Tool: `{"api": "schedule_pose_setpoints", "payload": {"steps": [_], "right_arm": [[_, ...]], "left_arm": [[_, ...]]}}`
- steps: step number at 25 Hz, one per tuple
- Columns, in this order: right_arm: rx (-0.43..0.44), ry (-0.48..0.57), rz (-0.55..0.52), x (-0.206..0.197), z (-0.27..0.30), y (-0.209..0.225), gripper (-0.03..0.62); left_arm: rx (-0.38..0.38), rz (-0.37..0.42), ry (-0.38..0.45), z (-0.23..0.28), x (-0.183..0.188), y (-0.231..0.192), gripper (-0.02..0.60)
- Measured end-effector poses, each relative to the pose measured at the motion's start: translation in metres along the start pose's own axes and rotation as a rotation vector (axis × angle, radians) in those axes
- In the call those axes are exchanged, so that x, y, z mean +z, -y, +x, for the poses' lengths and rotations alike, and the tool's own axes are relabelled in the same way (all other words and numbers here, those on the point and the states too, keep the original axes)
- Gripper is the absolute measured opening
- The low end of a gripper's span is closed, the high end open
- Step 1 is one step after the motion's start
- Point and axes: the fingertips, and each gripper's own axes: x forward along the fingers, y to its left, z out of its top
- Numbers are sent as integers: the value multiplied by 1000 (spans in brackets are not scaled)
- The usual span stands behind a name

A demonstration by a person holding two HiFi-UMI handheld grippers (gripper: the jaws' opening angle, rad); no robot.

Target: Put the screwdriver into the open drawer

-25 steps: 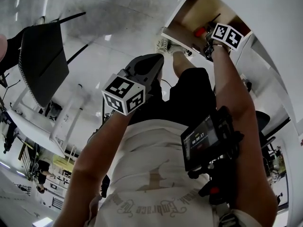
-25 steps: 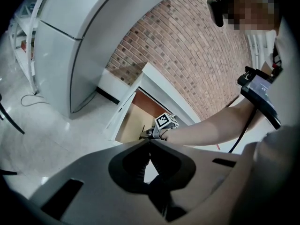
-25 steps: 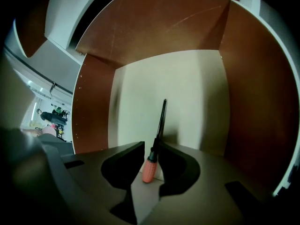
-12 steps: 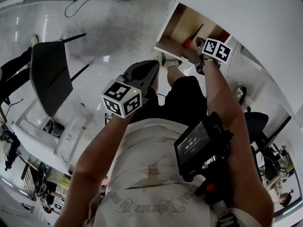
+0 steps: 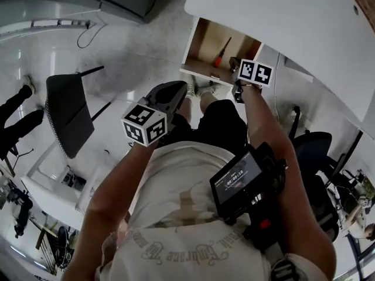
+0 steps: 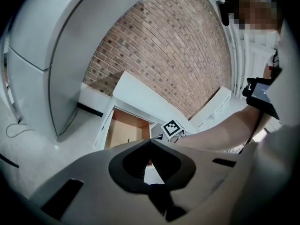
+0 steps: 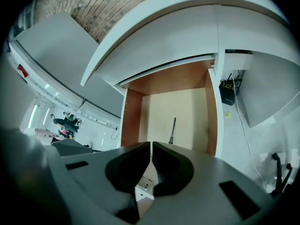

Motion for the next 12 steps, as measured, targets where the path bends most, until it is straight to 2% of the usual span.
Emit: {"api": "schedule_pose_setpoints", "payload": {"steps": [7,12], "right_arm": [[43,68,-24,3,-29,-19,28],[94,114,-78,6,-59,-43,26]], "left_arm": [[-34,51,-10,-3,9,7,20],[-51,90,-16,-2,17,14,20]]}}
